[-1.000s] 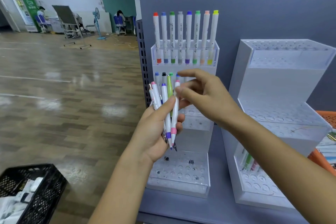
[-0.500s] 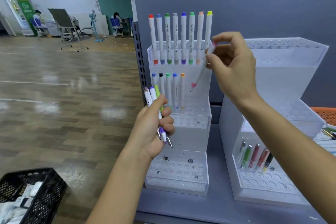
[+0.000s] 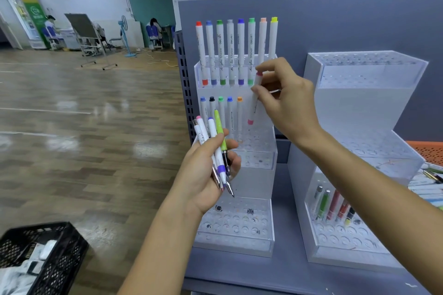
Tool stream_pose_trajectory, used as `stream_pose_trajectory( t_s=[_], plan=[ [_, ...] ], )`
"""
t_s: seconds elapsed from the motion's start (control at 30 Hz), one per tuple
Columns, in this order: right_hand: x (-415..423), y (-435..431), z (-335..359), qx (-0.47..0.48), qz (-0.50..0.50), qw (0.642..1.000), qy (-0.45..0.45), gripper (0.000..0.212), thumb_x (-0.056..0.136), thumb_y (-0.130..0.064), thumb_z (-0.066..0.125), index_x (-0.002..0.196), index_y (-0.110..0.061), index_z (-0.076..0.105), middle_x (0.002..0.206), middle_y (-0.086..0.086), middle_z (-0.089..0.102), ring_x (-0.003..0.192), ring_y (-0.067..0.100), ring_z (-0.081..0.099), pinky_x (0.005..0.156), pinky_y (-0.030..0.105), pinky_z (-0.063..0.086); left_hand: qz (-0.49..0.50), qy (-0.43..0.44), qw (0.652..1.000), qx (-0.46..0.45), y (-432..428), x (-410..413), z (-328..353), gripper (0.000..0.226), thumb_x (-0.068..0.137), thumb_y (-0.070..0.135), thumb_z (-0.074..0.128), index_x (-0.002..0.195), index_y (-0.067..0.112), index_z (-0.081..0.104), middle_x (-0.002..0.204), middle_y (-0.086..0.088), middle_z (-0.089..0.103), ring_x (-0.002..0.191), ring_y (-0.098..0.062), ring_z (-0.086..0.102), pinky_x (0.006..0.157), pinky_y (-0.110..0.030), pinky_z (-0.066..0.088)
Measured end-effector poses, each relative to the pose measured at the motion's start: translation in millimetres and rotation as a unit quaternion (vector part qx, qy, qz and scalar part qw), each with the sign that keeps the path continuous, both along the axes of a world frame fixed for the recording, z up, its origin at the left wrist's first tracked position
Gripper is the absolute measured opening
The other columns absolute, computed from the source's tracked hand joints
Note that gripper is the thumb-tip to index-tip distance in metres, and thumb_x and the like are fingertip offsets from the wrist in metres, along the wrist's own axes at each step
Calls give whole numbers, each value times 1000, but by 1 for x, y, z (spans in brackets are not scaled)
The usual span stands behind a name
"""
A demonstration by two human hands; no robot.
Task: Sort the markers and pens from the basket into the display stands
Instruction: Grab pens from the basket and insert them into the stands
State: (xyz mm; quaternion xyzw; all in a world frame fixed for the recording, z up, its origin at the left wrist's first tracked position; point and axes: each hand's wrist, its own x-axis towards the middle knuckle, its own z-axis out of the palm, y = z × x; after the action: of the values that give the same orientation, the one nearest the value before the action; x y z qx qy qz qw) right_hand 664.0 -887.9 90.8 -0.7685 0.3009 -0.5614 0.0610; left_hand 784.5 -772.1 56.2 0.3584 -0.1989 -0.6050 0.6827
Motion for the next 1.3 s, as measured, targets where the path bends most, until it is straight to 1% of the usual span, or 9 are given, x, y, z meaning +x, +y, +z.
stream_pose_trajectory(
  t_s=[0.2,0.37,0.5,0.67,0.8,0.93,1.07,1.2,1.3],
  plan=[
    [2,-2,-11,3,-16,999,38,22,85,-12,68,104,-10,59,80,-3,61,71,15,61,72,34,55,7,-18,1000,-15,2,-2,1,21,98,21,48,113,16,62,72,-4,70,62,-18,68,65,-41,60],
    [4,-6,-14,-13,-43,995,85,22,83,-17,71,99,-9,58,74,1,63,68,20,59,67,33,50,25,-11,1000,3,-4,0,-1,18,99,24,47,109,17,60,66,0,56,43,-6,42,40,-15,40],
    [7,-8,-25,-1,-59,988,144,14,88,-20,64,97,-10,62,79,5,67,73,28,62,70,36,49,21,-16,1000,11,-6,2,-3,13,99,22,47,102,13,55,64,2,48,39,-4,31,32,-12,27],
    [2,-4,-28,-29,-82,992,96,23,90,-17,58,110,-11,66,90,5,65,73,18,58,71,36,52,13,-25,1000,3,-3,2,-6,17,98,18,46,104,7,57,63,1,54,39,-4,35,32,-13,29],
    [-5,25,-22,89,35,995,-12,29,90,-18,59,119,-14,60,85,-8,65,72,6,61,74,24,51,1,-70,997,-15,0,-3,-6,20,96,18,49,106,7,62,68,1,66,42,-3,42,36,-12,33],
    [-4,46,-20,279,200,939,-38,34,86,-5,64,116,-19,56,76,-6,70,66,12,69,75,28,55,-20,-102,994,-25,-1,-10,-1,15,96,19,50,98,16,64,79,-5,71,46,-6,48,38,-13,37],
    [-11,42,-11,274,191,938,-93,35,84,-1,65,111,-22,56,77,2,71,76,21,68,75,33,55,-24,-143,989,-22,-1,-13,2,15,96,22,50,97,15,64,80,-6,73,49,-10,57,43,-17,46],
    [-16,40,-6,282,208,935,-55,39,83,-2,68,112,-26,58,90,14,68,83,32,66,70,35,58,-29,-162,986,-26,-2,-15,3,13,96,23,51,96,15,61,65,0,64,44,-7,46,38,-14,34],
    [-16,41,-6,279,205,937,-33,36,81,-1,68,110,-22,62,94,18,68,83,32,66,70,35,58,-36,-170,985,-23,-1,-16,2,13,96,23,52,98,16,62,67,-1,66,48,-9,50,39,-15,38]
  ],
)
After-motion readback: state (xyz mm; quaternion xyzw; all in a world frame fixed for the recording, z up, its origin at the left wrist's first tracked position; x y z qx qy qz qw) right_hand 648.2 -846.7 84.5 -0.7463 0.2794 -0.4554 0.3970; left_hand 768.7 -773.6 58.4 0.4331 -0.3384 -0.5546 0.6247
